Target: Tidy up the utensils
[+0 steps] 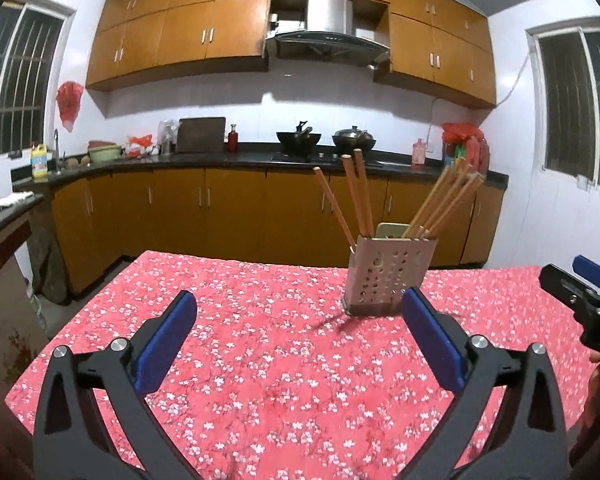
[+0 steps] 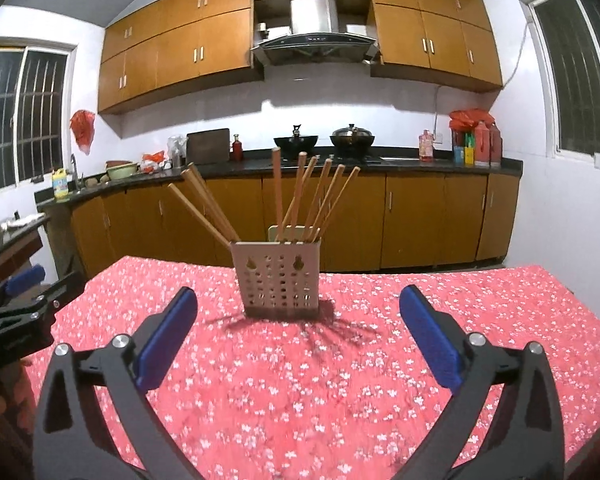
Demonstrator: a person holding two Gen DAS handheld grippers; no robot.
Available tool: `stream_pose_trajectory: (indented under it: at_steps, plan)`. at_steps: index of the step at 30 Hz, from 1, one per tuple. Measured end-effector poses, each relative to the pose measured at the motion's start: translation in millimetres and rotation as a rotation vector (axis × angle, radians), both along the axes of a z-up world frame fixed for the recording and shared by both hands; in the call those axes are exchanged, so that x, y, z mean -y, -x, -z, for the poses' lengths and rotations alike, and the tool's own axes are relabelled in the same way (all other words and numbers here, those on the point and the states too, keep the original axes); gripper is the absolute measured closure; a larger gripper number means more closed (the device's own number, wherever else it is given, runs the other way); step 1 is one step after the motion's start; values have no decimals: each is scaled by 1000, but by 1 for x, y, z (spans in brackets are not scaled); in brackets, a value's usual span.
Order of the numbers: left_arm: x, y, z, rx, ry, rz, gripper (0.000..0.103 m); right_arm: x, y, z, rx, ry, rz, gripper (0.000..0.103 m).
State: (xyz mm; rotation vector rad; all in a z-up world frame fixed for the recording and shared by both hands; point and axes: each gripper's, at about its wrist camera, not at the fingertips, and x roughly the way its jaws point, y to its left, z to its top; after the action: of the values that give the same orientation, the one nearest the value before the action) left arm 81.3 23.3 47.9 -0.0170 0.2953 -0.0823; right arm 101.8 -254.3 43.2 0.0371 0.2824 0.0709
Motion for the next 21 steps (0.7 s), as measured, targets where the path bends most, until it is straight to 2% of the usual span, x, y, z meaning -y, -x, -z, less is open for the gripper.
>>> stream_pose_trajectory:
  at_steps: [4, 21]
  plan:
    - [7, 8, 3, 2, -25, 12, 2, 0, 6, 5, -15, 5, 10, 4]
    - [11, 15, 19, -30, -45, -18, 2, 13, 14, 34, -78, -3, 109, 4]
